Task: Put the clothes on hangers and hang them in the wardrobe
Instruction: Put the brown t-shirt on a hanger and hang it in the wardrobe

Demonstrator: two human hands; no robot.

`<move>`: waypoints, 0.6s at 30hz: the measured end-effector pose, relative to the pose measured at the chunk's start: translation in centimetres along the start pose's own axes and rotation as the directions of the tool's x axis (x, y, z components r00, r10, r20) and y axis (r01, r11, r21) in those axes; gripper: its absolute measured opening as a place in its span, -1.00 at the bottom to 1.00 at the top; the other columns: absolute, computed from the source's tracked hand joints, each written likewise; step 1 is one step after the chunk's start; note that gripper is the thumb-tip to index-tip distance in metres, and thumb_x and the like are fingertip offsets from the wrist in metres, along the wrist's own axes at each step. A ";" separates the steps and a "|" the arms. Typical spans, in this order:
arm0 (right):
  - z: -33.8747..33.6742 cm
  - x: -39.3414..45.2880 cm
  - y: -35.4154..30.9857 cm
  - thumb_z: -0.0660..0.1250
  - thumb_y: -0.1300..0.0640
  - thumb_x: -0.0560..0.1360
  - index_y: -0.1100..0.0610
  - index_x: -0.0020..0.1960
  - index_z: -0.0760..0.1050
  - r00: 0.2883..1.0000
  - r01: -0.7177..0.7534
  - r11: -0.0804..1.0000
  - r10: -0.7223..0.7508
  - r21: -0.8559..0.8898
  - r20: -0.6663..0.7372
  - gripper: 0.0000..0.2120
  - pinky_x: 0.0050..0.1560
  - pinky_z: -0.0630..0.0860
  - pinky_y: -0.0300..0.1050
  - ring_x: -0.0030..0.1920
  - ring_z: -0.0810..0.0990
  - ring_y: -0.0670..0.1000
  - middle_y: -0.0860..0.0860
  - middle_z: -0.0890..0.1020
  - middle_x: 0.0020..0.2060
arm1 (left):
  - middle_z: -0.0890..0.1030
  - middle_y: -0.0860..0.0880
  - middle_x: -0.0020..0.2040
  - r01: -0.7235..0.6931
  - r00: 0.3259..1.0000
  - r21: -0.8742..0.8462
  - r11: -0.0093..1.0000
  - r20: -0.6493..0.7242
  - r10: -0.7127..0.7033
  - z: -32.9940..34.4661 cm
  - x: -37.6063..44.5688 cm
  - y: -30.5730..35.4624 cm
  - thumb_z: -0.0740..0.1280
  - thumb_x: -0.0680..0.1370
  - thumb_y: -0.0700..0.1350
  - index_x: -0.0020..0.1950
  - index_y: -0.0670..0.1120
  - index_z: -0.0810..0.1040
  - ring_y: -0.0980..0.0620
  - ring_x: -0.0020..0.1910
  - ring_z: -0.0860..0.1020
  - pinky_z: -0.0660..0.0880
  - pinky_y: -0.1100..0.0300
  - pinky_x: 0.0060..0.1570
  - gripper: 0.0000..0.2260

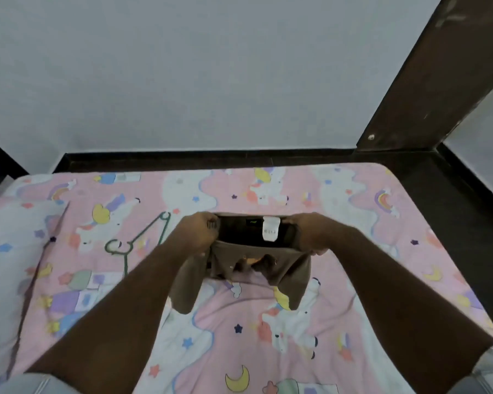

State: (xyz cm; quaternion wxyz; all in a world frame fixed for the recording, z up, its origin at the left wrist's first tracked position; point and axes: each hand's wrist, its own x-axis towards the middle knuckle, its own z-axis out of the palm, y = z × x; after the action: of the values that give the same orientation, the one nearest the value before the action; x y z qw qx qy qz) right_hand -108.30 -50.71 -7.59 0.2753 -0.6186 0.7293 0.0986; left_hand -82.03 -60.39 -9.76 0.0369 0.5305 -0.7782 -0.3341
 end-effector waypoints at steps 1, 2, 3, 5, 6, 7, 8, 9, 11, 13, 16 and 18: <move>2.2 1.4 0.6 0.33 0.22 0.45 -0.05 0.43 0.41 0.999 0.010 1.000 -0.010 0.003 0.031 -0.44 -0.32 0.43 -0.30 -0.23 0.53 -0.04 0.03 0.64 0.10 | 0.67 -0.11 0.01 0.016 0.999 0.013 1.000 0.029 -0.017 2.0 0.5 -1.3 0.29 0.54 -0.20 0.18 -0.03 0.60 0.01 -0.32 0.58 0.48 0.23 -0.22 -0.76; 4.3 2.7 1.1 0.33 0.20 0.47 -0.07 0.46 0.39 0.998 0.020 1.000 -0.021 0.010 0.058 -0.43 -0.21 0.48 -0.26 -0.15 0.57 0.01 0.02 0.64 0.14 | 0.66 -0.12 0.07 0.036 0.998 0.025 0.999 0.059 -0.038 4.0 1.0 -2.6 0.29 0.54 -0.19 0.22 -0.05 0.60 -0.05 -0.18 0.61 0.43 0.24 -0.12 -0.73; 6.5 4.1 1.7 0.34 0.16 0.49 -0.09 0.47 0.38 0.997 0.025 0.999 -0.026 0.020 0.074 -0.43 -0.07 0.53 -0.19 -0.02 0.61 0.05 0.02 0.63 0.19 | 0.66 -0.11 0.13 0.060 0.995 0.029 0.998 0.080 -0.062 6.0 1.5 -3.9 0.29 0.55 -0.18 0.24 -0.05 0.59 -0.10 -0.01 0.62 0.38 0.24 -0.05 -0.72; 10.2 7.2 2.7 0.34 0.10 0.53 -0.04 0.46 0.39 0.996 0.033 0.999 -0.036 0.035 0.083 -0.50 0.11 0.49 -0.16 0.19 0.59 0.10 0.02 0.60 0.26 | 0.64 -0.10 0.21 0.102 0.989 0.027 0.994 0.103 -0.104 9.4 2.9 -6.1 0.28 0.57 -0.17 0.28 -0.05 0.57 -0.14 0.19 0.57 0.38 0.22 0.06 -0.71; 11.8 8.7 3.3 0.32 0.08 0.54 0.00 0.45 0.40 0.995 0.028 0.999 -0.031 0.029 0.091 -0.52 0.11 0.47 -0.16 0.21 0.58 0.11 0.03 0.59 0.27 | 0.63 -0.10 0.23 0.122 0.987 0.027 0.992 0.100 -0.124 10.9 3.7 -7.1 0.28 0.57 -0.17 0.30 -0.05 0.56 -0.15 0.22 0.56 0.40 0.18 0.12 -0.69; 13.1 10.3 3.7 0.31 0.06 0.54 0.02 0.45 0.39 0.995 0.017 1.000 -0.019 0.019 0.095 -0.52 0.12 0.48 -0.14 0.21 0.58 0.13 0.05 0.59 0.27 | 0.63 -0.11 0.24 0.129 0.987 0.029 0.991 0.089 -0.131 12.3 4.6 -8.1 0.28 0.56 -0.18 0.32 -0.06 0.56 -0.16 0.23 0.55 0.42 0.14 0.17 -0.67; 14.4 12.0 4.2 0.31 0.02 0.53 0.02 0.46 0.37 0.995 -0.001 1.000 -0.002 0.021 0.097 -0.50 0.15 0.50 -0.10 0.22 0.57 0.14 0.06 0.59 0.27 | 0.63 -0.12 0.24 0.130 0.988 0.033 0.991 0.078 -0.132 13.5 5.7 -9.1 0.29 0.55 -0.19 0.34 -0.07 0.55 -0.17 0.24 0.55 0.43 0.10 0.20 -0.65; 15.9 13.9 5.0 0.31 -0.04 0.52 0.00 0.47 0.35 0.995 -0.017 0.999 0.013 0.041 0.100 -0.47 0.19 0.50 -0.05 0.23 0.57 0.15 0.07 0.58 0.29 | 0.62 -0.14 0.24 0.136 0.988 0.033 0.990 0.070 -0.138 15.2 7.0 -10.1 0.29 0.55 -0.19 0.36 -0.07 0.54 -0.18 0.23 0.55 0.44 0.07 0.21 -0.64; 17.6 16.8 6.2 0.27 -0.14 0.49 -0.05 0.49 0.32 0.995 -0.047 0.996 0.040 0.071 0.091 -0.41 0.23 0.50 0.01 0.26 0.55 0.16 0.05 0.56 0.30 | 0.62 -0.17 0.23 0.149 0.987 0.045 0.988 0.053 -0.151 17.0 8.8 -11.3 0.28 0.58 -0.17 0.41 -0.07 0.50 -0.19 0.21 0.56 0.46 0.03 0.18 -0.61; 19.0 19.6 7.3 0.27 -0.13 0.47 -0.09 0.49 0.28 0.997 -0.051 0.997 0.047 0.060 0.068 -0.39 0.20 0.54 0.07 0.21 0.57 0.17 0.06 0.58 0.25 | 0.61 -0.17 0.22 0.166 0.985 0.052 0.985 0.033 -0.168 19.1 10.9 -12.7 0.28 0.60 -0.11 0.47 -0.04 0.44 -0.19 0.18 0.56 0.49 0.00 0.17 -0.59; 19.4 22.5 7.8 0.28 -0.06 0.50 -0.10 0.49 0.25 1.000 -0.015 1.000 0.015 0.028 0.013 -0.43 0.08 0.58 0.06 0.08 0.60 0.21 0.11 0.58 0.13 | 0.62 -0.14 0.22 0.200 0.980 0.067 0.978 0.007 -0.200 21.6 13.9 -14.4 0.28 0.60 -0.02 0.43 -0.03 0.48 -0.17 0.16 0.57 0.51 -0.03 0.17 -0.61; 19.7 24.4 8.2 0.22 0.03 0.56 -0.03 0.50 0.26 1.000 -0.005 1.000 0.005 0.010 -0.022 -0.49 0.05 0.53 0.05 0.09 0.59 0.26 0.15 0.52 0.13 | 0.63 -0.10 0.22 0.206 0.979 0.042 0.978 -0.022 -0.205 22.6 15.6 -14.8 0.31 0.61 -0.02 0.39 -0.02 0.53 -0.16 0.17 0.57 0.50 0.01 0.17 -0.65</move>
State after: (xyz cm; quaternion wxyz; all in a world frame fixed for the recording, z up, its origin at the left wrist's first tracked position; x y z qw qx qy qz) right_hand -112.66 -60.09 -38.35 0.2701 -0.6165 0.7342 0.0887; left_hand -86.27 -65.97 -40.11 -0.0026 0.6116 -0.7260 -0.3144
